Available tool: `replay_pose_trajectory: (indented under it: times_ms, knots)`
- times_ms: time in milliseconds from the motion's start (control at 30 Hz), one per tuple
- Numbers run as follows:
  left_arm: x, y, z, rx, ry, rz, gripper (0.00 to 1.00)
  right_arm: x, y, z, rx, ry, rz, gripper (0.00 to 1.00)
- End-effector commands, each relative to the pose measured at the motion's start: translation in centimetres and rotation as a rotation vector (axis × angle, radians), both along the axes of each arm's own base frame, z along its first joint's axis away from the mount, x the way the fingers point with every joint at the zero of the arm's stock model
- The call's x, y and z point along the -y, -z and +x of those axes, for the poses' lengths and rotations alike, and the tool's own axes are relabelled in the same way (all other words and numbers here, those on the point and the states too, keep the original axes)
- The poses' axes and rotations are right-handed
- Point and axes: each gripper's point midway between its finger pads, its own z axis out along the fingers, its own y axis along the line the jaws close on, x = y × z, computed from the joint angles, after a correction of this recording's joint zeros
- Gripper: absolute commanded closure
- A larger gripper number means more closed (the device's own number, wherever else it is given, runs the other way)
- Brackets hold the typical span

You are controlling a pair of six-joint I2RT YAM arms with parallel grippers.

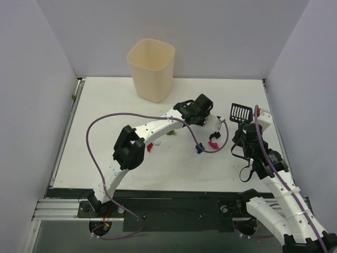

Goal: Sweep away the paper scraps from the table

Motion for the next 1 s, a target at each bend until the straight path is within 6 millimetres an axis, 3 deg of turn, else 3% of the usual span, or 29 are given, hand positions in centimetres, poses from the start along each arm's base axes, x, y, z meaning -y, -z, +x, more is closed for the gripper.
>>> replay_pose_trajectory:
  times_ms: [0,33,67,167,233,367,433,467,533,567,600,633,667,767,933,967]
  knots:
    - [-1.9,-4.5,-4.3,-0.098,-0.031,-0.087,1.00,1.0,-0.5,-0.5,0.012,0.066,0.013,1.00]
    - [-2.3,-5.7,-4.6,-0.094,-0.048,-0.113,1.00,1.2,-0.5,-0.7,0.012,0.072,0.012,1.00]
    - [-2.7,-5.7,-4.9,-0.099,-0.055,-0.108,1.00,1.5,-0.4,-0.9,0.007,0.084,0.007,1.00]
    - [-3.2,-7.5,-4.0,0.007,-0.133,-0.174,1.00,1.9,-0.3,-1.3,0.007,0.105,0.002,1.00]
    - [-2.0,-10.5,-1.9,0.108,-0.222,-0.336,1.00,2.0,-0.3,-1.4,0.010,0.114,0.009,1.00]
    - [-0.5,-14.6,0.5,0.084,-0.475,-0.578,1.00,1.9,-0.3,-1.4,0.014,0.118,0.027,1.00]
    - [0.5,-14.8,0.6,0.036,-0.546,-0.663,1.00,1.9,-0.4,-1.4,0.020,0.123,0.035,1.00]
    - [1.5,-13.8,0.4,-0.029,-0.576,-0.719,1.00,1.9,-0.4,-1.4,0.024,0.125,0.041,1.00]
    - [2.8,-15.3,-0.7,-0.132,-0.595,-0.860,1.00,2.0,-0.5,-1.5,0.028,0.131,0.044,1.00]
    - [3.3,-14.7,-0.8,-0.171,-0.602,-0.890,1.00,2.1,-0.6,-1.6,0.031,0.136,0.044,1.00]
    - [3.7,-15.7,-1.6,-0.245,-0.626,-0.976,1.00,2.2,-0.6,-1.6,0.032,0.143,0.047,1.00]
    - [3.9,-14.9,-1.3,-0.287,-0.655,-1.014,1.00,2.4,-0.6,-1.7,0.036,0.156,0.044,1.00]
    - [4.5,-15.8,-2.0,-0.378,-0.677,-1.095,1.00,2.6,-0.6,-1.8,0.040,0.173,0.052,1.00]
    - [4.2,-15.7,-1.4,-0.528,-0.765,-1.188,1.00,3.6,-0.5,-2.4,0.053,0.233,0.044,1.00]
    - [6.8,-14.5,-2.5,-0.856,-0.825,-1.288,1.00,3.8,-0.3,-2.7,0.083,0.243,0.063,1.00]
    - [7.5,-15.1,-2.4,-0.889,-0.809,-1.331,1.00,3.7,-0.1,-2.7,0.079,0.241,0.064,1.00]
